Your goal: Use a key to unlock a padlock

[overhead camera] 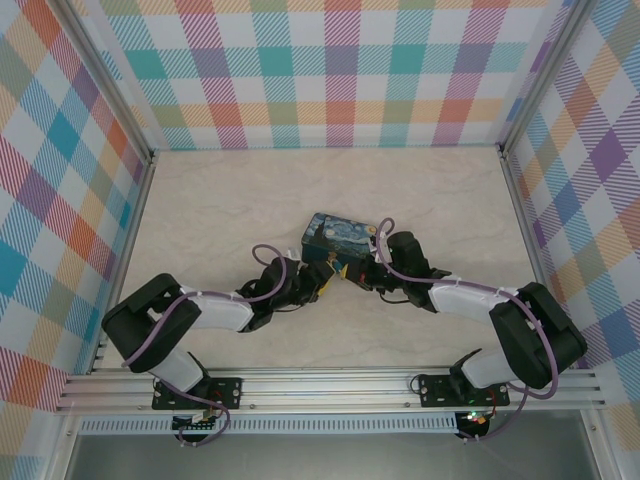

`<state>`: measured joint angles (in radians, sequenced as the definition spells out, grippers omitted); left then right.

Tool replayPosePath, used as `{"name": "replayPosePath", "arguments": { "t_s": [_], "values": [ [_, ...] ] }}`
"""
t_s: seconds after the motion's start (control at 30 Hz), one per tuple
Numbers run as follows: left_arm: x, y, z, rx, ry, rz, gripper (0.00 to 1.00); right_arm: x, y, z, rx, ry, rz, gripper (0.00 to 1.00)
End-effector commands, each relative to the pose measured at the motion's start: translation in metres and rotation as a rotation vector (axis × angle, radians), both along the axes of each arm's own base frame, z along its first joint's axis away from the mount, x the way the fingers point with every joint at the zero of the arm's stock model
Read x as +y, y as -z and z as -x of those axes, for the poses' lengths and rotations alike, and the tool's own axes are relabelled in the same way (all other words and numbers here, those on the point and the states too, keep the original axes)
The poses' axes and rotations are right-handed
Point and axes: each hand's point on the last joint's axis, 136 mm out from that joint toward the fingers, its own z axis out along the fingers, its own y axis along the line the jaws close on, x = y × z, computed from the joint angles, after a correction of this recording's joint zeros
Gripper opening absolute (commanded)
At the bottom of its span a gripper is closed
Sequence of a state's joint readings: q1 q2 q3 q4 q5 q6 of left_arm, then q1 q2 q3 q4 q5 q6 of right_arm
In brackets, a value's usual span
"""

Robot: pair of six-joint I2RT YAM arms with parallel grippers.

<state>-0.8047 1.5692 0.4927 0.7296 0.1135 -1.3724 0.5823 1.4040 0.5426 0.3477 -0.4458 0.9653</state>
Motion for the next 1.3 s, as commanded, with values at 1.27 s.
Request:
{"name": "replayPosePath", "arguments": {
  "t_s": [1.27],
  "values": [
    [-0.021,-0.016,-0.021,-0.012,-0.053,0.103,0.21,0.012,-0.016,-0.007,-0.016,-0.009,-0.049,0.00]
  ]
}}
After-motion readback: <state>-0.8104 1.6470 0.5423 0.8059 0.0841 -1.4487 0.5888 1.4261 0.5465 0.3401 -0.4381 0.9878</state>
